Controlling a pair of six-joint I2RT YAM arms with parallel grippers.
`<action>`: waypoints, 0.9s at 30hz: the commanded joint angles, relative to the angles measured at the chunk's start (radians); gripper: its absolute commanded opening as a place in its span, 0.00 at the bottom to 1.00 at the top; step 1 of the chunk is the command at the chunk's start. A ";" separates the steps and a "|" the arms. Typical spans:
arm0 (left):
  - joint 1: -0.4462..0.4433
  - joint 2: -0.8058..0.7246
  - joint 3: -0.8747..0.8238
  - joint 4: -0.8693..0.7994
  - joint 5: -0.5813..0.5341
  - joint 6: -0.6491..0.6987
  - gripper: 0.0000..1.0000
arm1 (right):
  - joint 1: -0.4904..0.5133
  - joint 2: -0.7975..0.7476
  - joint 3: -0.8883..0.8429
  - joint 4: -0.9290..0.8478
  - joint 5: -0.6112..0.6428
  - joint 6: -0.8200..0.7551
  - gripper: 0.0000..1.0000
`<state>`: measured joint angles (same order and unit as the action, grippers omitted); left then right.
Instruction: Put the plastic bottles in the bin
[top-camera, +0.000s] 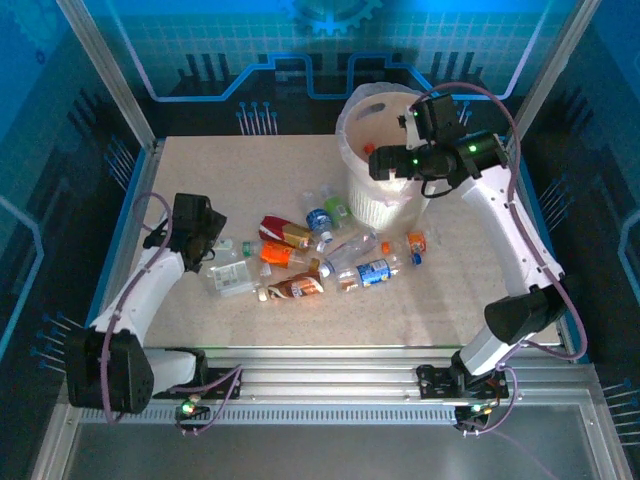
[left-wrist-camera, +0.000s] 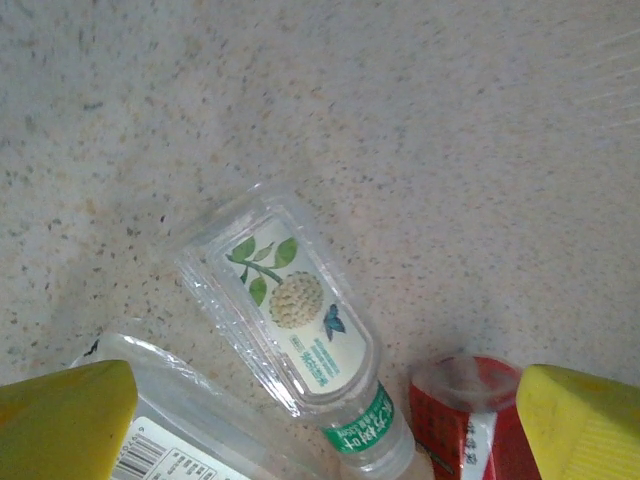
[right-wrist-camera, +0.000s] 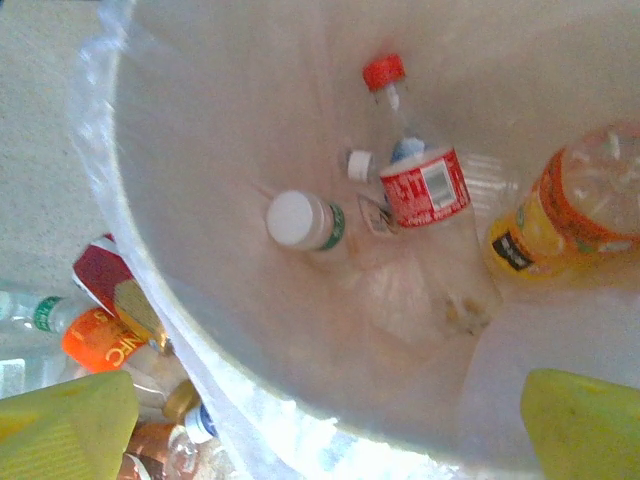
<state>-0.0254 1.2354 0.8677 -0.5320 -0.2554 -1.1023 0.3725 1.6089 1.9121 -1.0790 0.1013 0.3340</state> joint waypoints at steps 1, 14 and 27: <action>0.017 0.045 0.009 0.043 0.067 -0.054 0.99 | 0.015 -0.073 -0.054 0.029 0.024 0.046 1.00; 0.035 0.167 0.029 0.097 0.086 -0.088 0.99 | 0.023 -0.174 -0.176 0.071 0.023 0.091 1.00; 0.057 0.298 0.101 0.169 0.113 -0.057 0.95 | 0.027 -0.188 -0.216 0.085 0.025 0.100 1.00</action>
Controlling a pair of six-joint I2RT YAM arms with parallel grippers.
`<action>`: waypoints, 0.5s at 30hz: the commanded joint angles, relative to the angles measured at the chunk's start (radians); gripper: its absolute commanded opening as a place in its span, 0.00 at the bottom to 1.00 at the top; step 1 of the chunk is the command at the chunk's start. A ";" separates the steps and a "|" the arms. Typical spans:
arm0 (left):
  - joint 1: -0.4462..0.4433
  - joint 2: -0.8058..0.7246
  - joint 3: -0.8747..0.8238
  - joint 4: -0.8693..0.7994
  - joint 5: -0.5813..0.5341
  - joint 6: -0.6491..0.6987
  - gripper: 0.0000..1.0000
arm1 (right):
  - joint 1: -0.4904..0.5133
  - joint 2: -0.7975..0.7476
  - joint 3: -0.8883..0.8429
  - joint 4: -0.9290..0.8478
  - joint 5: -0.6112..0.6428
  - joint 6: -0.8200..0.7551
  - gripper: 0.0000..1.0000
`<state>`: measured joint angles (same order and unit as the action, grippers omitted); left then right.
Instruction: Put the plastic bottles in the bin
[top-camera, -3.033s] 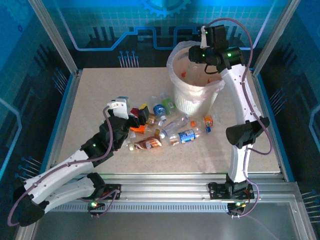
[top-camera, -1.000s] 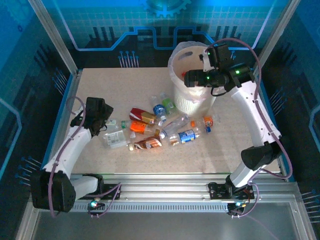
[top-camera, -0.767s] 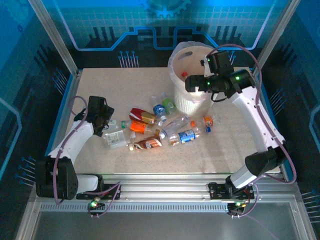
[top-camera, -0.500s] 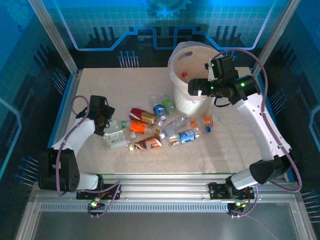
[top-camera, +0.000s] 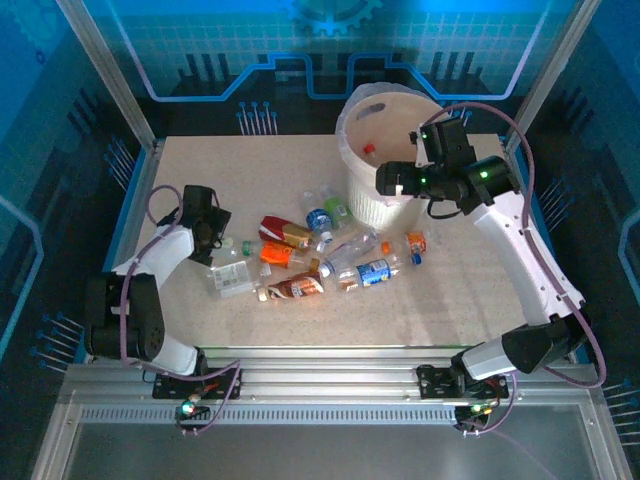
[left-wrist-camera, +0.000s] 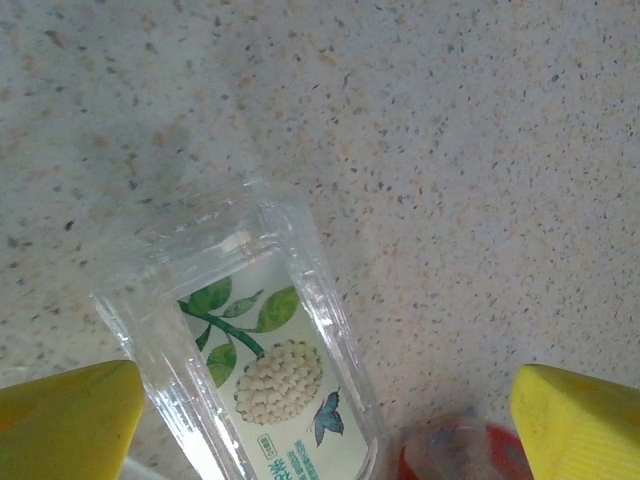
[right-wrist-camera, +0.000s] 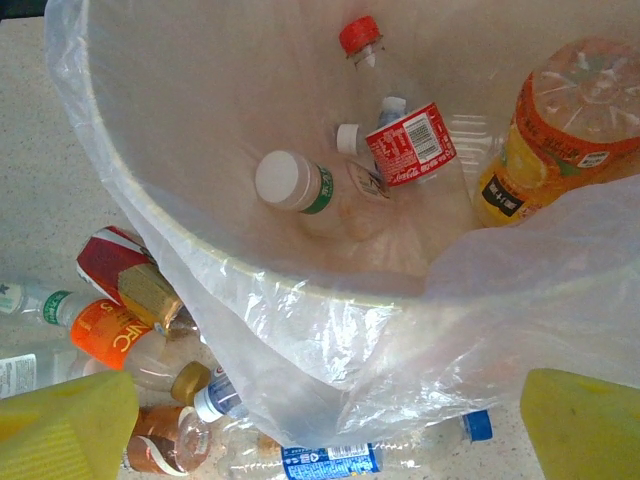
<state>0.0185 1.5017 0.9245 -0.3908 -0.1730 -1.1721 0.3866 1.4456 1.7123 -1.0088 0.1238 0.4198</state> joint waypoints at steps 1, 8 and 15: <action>0.014 0.044 0.054 0.031 0.033 0.015 0.95 | 0.014 -0.026 -0.020 0.015 0.002 0.014 1.00; 0.014 0.134 0.134 0.046 0.033 0.040 0.94 | 0.014 -0.033 -0.033 0.013 0.011 0.018 1.00; 0.014 0.214 0.185 0.009 0.021 0.029 0.95 | 0.015 -0.035 -0.037 0.015 0.017 0.023 1.00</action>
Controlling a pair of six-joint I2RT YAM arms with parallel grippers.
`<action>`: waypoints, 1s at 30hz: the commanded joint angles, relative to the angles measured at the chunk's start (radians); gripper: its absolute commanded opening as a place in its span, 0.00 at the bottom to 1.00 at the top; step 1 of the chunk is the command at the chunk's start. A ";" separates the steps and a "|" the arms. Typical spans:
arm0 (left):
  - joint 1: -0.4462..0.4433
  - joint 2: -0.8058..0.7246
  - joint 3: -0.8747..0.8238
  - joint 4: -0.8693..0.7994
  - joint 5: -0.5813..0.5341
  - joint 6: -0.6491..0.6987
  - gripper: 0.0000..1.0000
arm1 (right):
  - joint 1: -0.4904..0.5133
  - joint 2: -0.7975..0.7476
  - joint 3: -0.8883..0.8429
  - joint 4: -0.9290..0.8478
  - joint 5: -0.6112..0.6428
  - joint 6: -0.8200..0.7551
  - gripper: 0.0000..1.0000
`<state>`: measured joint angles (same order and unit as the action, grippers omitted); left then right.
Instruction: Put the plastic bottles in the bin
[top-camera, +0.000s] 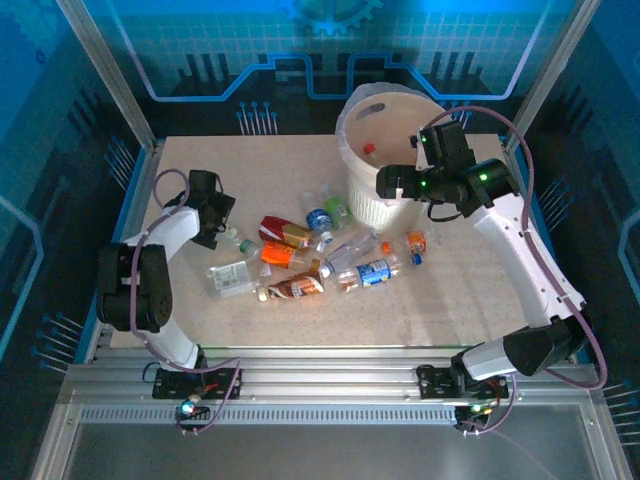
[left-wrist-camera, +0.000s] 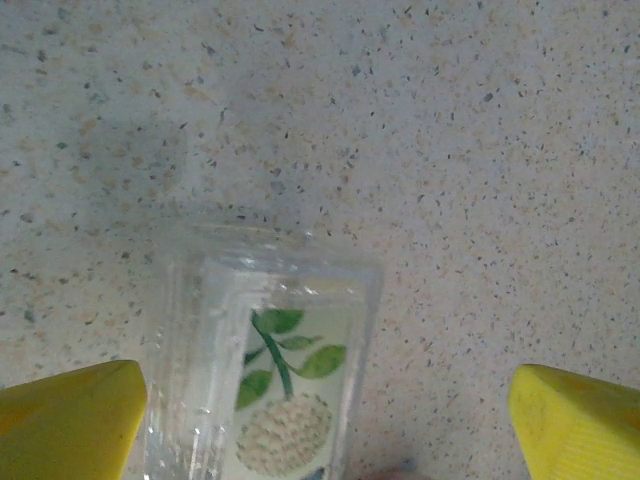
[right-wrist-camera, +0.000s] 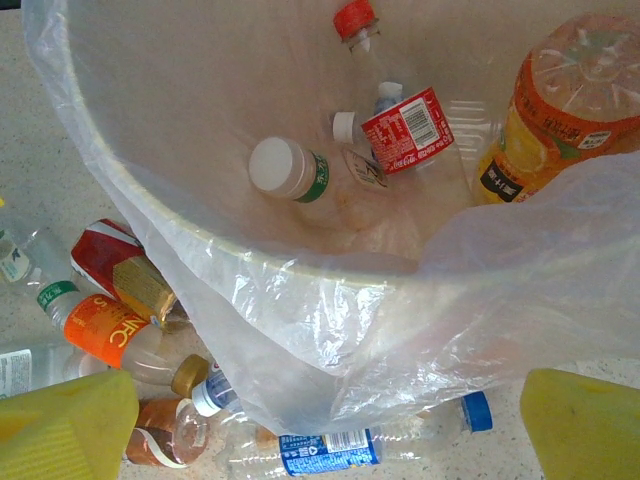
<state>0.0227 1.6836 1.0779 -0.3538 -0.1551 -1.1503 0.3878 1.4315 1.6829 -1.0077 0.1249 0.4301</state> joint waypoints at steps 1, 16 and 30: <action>0.010 0.041 0.036 -0.034 0.003 0.005 0.95 | 0.014 -0.023 -0.009 0.015 0.016 0.013 1.00; 0.010 0.135 0.059 -0.041 -0.023 -0.005 0.79 | 0.015 -0.035 -0.031 0.025 0.024 0.021 1.00; 0.010 0.084 0.189 -0.173 -0.183 0.098 0.52 | 0.015 -0.061 -0.038 0.035 0.024 0.014 1.00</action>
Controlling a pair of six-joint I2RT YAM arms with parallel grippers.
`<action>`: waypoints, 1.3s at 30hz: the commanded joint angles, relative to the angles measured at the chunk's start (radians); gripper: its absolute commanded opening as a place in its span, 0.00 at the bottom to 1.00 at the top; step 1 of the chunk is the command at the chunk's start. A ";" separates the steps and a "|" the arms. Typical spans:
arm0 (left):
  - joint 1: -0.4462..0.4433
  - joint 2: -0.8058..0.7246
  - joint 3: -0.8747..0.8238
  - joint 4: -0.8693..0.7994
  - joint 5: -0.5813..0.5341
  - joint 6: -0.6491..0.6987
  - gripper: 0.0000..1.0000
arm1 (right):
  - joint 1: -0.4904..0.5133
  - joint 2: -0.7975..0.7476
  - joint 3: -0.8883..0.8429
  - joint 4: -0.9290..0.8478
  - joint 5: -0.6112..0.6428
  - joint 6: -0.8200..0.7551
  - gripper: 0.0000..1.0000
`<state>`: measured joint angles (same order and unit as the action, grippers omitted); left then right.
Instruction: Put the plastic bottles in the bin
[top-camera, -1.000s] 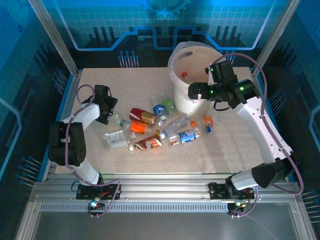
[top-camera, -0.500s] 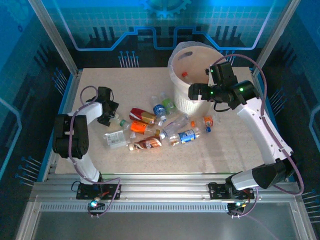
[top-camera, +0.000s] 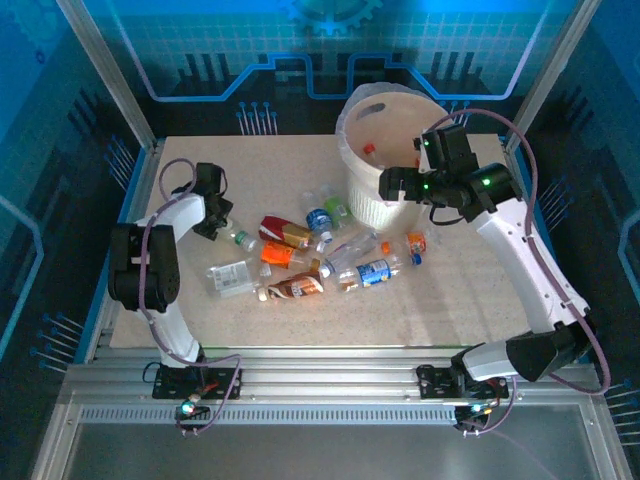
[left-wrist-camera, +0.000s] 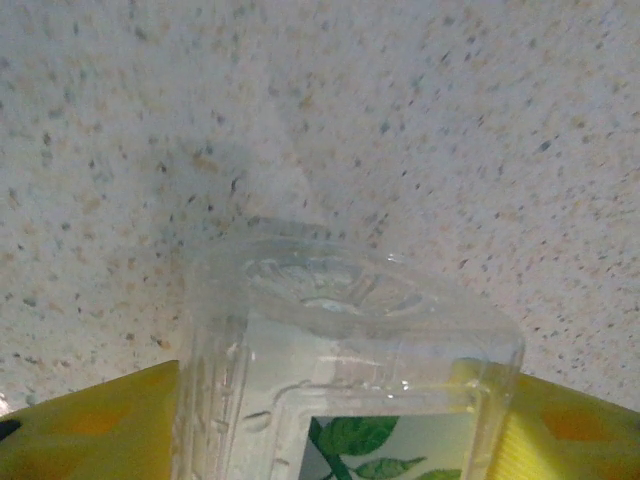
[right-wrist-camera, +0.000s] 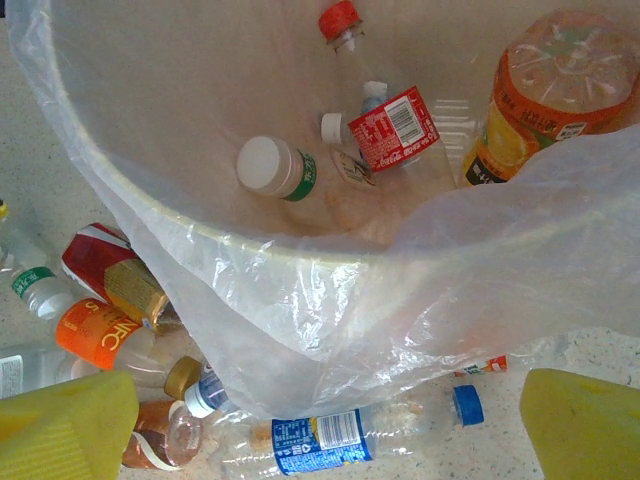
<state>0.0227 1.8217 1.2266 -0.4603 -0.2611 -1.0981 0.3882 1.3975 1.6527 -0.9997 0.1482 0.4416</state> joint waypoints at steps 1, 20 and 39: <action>0.010 -0.070 0.045 -0.071 -0.090 0.053 0.50 | 0.015 -0.028 -0.009 0.029 0.000 0.001 1.00; -0.130 -0.502 0.135 0.177 -0.174 0.361 0.38 | 0.015 -0.132 -0.099 0.039 0.091 -0.002 1.00; -0.529 -0.194 0.562 0.593 -0.001 0.652 0.31 | 0.005 -0.287 -0.246 0.057 0.265 0.102 1.00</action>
<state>-0.4561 1.5505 1.7256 0.0124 -0.3225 -0.5457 0.3878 1.1419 1.4265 -0.9604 0.3538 0.5018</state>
